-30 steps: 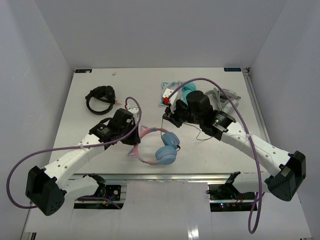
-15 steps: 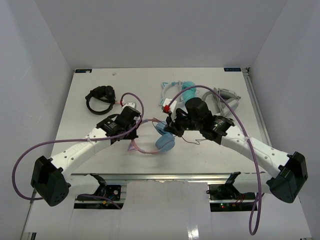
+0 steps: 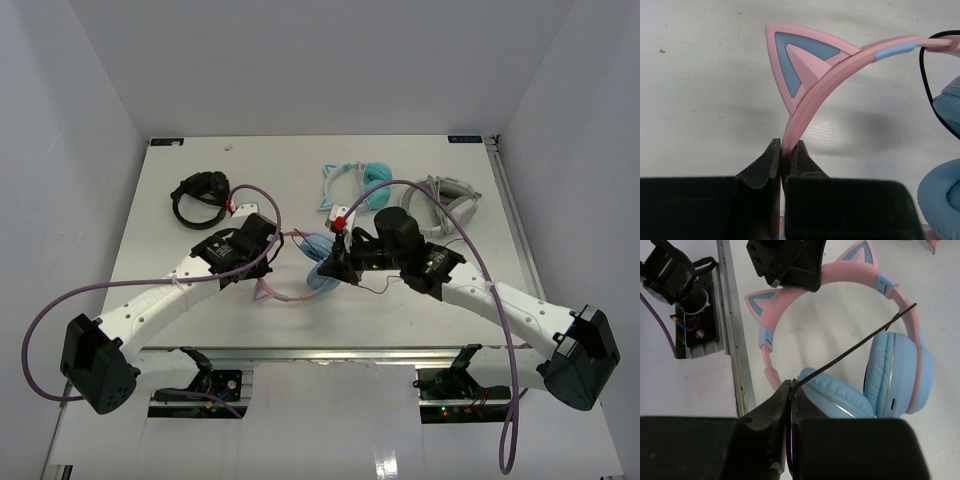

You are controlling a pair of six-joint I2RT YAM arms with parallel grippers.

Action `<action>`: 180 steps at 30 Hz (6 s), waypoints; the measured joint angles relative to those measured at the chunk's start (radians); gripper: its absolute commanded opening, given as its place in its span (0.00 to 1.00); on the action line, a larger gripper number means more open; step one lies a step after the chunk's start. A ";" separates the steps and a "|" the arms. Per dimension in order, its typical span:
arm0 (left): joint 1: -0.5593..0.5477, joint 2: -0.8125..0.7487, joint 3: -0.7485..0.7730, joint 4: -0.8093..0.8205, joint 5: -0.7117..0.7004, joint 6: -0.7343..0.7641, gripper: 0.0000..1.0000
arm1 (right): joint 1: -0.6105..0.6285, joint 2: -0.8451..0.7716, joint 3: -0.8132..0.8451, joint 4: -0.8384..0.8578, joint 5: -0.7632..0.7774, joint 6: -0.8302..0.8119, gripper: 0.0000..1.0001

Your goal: Wrap the headphones

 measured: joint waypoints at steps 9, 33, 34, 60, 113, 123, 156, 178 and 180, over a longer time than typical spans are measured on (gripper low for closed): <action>0.000 -0.001 0.029 -0.069 -0.046 -0.074 0.00 | 0.047 0.001 -0.041 0.064 0.039 0.064 0.08; 0.000 -0.081 0.148 -0.263 -0.098 -0.236 0.00 | 0.149 -0.029 -0.228 0.246 0.295 0.157 0.09; 0.000 -0.081 0.154 -0.268 -0.099 -0.239 0.00 | 0.150 -0.025 -0.236 0.256 0.302 0.157 0.09; 0.006 -0.064 0.166 -0.357 -0.209 -0.379 0.00 | 0.256 0.044 -0.316 0.440 0.339 0.149 0.08; 0.013 -0.287 0.274 -0.357 -0.064 -0.305 0.00 | 0.166 0.293 -0.501 0.897 0.353 -0.050 0.12; 0.014 -0.405 0.251 -0.253 0.103 -0.245 0.00 | 0.104 0.360 -0.501 0.992 0.265 -0.026 0.17; 0.018 -0.379 0.078 -0.017 0.694 0.390 0.00 | -0.199 0.260 0.097 0.340 0.039 -0.018 0.08; -0.068 0.012 0.064 -0.034 0.207 0.384 0.00 | -0.196 0.250 0.358 -0.274 0.026 -0.087 0.08; -0.083 0.038 0.065 -0.021 0.179 0.369 0.00 | -0.187 0.250 0.355 -0.281 0.021 -0.087 0.08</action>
